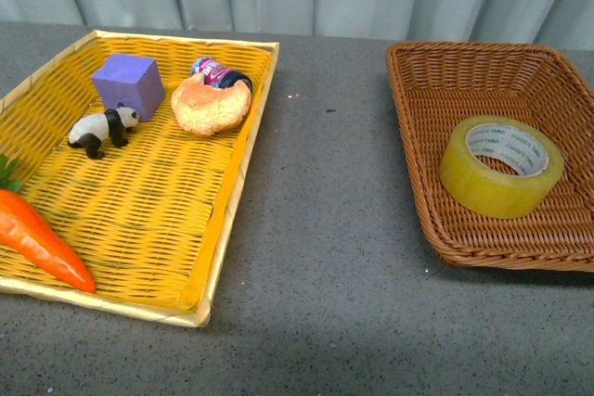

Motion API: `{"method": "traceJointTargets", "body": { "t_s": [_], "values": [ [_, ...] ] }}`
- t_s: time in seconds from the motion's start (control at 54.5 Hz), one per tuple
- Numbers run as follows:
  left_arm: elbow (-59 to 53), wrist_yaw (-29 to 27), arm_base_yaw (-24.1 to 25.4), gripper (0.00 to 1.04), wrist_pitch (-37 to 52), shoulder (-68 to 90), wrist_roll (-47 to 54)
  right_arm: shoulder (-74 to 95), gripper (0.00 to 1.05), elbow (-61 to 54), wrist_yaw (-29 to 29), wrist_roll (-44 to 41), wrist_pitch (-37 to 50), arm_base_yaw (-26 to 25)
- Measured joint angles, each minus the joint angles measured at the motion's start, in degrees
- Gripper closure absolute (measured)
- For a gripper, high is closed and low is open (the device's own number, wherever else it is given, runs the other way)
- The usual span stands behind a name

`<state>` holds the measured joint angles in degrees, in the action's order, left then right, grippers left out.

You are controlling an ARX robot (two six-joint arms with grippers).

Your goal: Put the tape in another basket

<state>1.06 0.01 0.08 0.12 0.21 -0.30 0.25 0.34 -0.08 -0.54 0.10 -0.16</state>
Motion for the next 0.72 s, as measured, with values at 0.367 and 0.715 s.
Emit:
{"method": "traceJointTargets", "body": {
  "t_s": [0.367,0.715],
  "values": [
    [0.0,0.0,0.0,0.07,0.0,0.0,0.0,0.0,0.09,0.0,0.0,0.0,0.0,0.0],
    [0.0,0.0,0.0,0.07,0.0,0.0,0.0,0.0,0.09,0.0,0.0,0.0,0.0,0.0]
  ]
}}
